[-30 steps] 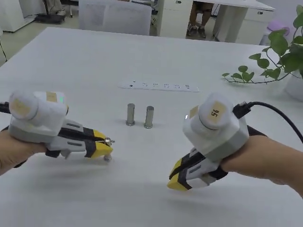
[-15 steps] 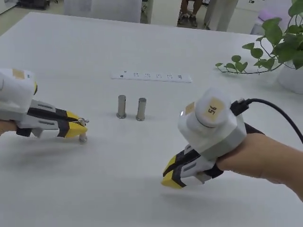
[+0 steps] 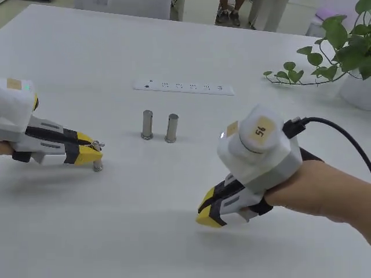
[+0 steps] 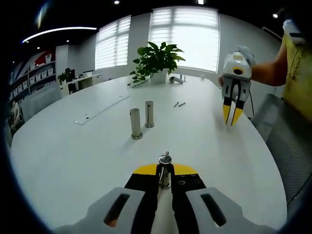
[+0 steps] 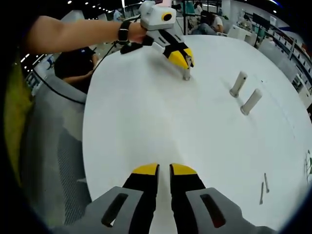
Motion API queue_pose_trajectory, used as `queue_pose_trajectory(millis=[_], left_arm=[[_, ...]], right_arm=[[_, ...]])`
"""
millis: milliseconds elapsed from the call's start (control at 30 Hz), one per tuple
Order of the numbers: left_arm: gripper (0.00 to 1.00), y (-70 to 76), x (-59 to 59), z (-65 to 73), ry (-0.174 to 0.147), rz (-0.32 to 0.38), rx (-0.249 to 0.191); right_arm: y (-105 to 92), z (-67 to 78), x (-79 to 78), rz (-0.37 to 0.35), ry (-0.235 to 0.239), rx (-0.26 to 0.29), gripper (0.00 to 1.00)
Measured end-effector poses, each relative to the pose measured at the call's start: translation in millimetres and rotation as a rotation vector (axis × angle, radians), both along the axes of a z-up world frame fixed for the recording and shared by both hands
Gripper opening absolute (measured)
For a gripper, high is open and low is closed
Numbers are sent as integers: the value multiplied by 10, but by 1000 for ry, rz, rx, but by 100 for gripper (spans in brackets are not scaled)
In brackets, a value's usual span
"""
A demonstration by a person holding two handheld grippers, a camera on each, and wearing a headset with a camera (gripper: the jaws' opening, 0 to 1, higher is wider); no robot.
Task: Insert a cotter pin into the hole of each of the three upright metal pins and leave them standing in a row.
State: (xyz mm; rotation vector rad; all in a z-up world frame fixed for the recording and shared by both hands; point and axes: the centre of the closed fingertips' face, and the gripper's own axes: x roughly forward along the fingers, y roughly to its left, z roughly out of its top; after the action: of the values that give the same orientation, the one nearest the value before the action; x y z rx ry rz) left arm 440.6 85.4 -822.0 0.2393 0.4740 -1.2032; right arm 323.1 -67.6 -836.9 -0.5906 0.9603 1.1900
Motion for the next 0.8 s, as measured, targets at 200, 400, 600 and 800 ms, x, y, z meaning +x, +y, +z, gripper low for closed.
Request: queue_pose_trajectory(millis=[200,400,600,800], left_arm=[[7,21,31,4,-2,6,-4],[7,29,32,8,-4,3,-4],[9,40,45,4,-12,6,3],[15,57,58,7,-18,7,7]], right_arm=[[7,-4,2,-2,3,0,11],[4,-13,3,-3,3,-3,11],[10,-23,-3,2,7,-6,11],[13,-19,9,2,6,-6,11]])
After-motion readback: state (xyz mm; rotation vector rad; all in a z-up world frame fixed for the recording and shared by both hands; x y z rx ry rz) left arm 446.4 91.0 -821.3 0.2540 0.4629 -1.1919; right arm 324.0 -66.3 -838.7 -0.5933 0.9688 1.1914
